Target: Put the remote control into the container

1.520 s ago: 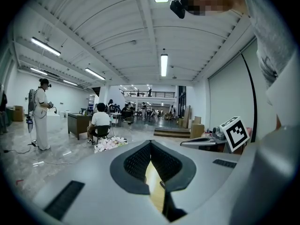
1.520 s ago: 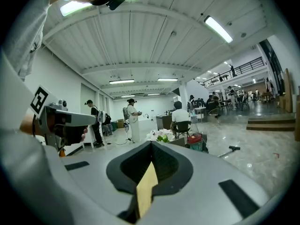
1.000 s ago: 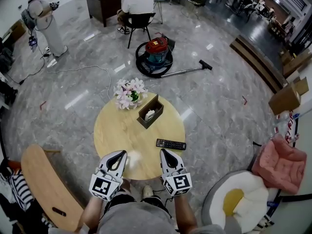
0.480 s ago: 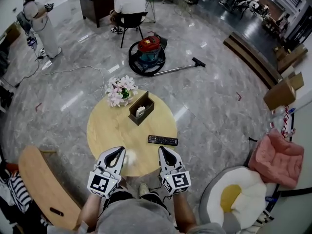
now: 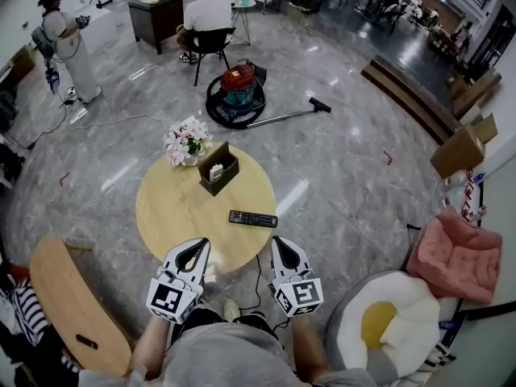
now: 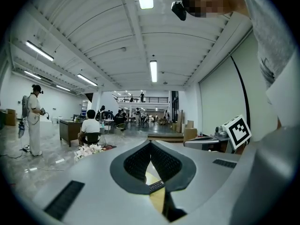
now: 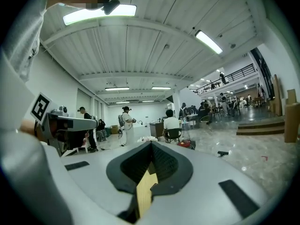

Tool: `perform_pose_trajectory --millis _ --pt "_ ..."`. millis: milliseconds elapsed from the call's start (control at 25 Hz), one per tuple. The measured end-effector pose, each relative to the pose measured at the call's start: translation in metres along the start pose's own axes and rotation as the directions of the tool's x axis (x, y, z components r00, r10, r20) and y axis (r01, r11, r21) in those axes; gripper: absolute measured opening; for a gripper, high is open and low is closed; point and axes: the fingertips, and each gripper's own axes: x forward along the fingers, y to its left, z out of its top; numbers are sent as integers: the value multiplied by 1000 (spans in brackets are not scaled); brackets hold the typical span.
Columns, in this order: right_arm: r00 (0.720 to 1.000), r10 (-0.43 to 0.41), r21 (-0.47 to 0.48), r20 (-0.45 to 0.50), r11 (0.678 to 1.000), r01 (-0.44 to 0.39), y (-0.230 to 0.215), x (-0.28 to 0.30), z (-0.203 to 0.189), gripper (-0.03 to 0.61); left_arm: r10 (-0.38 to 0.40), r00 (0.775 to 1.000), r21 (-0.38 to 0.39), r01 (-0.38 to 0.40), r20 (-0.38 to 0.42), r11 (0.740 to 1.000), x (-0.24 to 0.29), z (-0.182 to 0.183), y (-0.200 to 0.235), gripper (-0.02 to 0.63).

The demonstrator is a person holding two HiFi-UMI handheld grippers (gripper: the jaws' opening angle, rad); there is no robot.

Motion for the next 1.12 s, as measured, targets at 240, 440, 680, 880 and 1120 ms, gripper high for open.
perform_pose_trajectory --millis 240,440,680,880,1120 --pt "1000 -20 6 20 1000 20 -13 -33 8 8 -7 1000 37 7 4 999 -6 11 -28 6" --pt "999 -19 15 36 1000 18 -25 -37 11 8 21 1000 30 -21 11 999 -5 12 -30 6" --pt "997 -38 -7 63 999 38 -52 -26 25 8 52 999 20 -52 14 998 14 14 -17 6" --pt "998 -17 -33 61 999 19 -81 8 36 8 52 999 37 -53 14 998 60 20 0 6" --pt "998 50 -54 32 997 -49 -100 60 43 8 68 997 37 -69 24 997 106 34 19 7"
